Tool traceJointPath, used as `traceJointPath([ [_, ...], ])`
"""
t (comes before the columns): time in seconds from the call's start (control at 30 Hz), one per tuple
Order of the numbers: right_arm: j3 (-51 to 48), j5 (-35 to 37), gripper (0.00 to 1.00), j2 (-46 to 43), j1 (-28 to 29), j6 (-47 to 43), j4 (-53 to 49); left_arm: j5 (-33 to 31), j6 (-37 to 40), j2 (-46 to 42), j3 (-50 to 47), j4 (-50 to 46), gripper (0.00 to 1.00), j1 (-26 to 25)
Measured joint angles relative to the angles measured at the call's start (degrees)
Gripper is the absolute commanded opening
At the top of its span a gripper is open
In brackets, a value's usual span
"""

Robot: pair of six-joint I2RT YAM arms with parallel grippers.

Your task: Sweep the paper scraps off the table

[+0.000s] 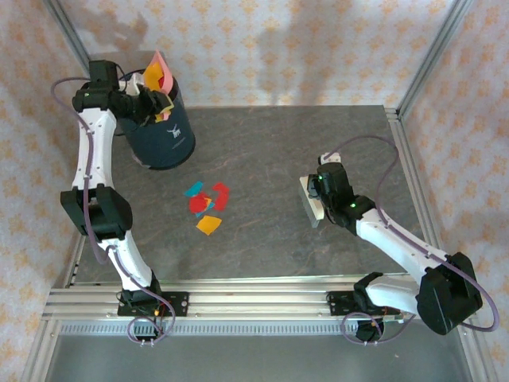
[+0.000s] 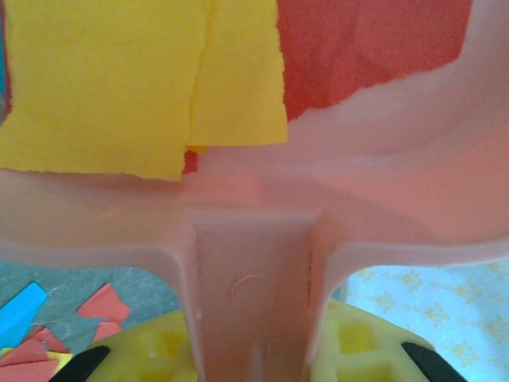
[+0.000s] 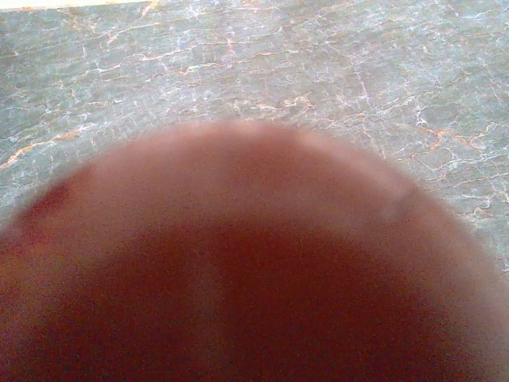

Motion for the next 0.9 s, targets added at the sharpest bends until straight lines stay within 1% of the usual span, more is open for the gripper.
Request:
traceJointPath([
  [0.43, 0.1, 0.0, 0.0, 0.2, 0.0, 0.1, -0.1, 5.3, -12.3, -1.4, -10.2, 15.5, 0.0, 0.7],
  [0.7, 0.2, 0.0, 0.0, 0.3, 0.0, 0.1, -0.1, 7.9, -22.3, -3.8, -16.2, 28.4, 0.0, 1.0],
  [0.9, 0.2, 0.0, 0.0, 0.3, 0.0, 0.1, 0.0, 9.6, -32.9, -6.4, -23.1, 41.9, 0.0, 1.4],
])
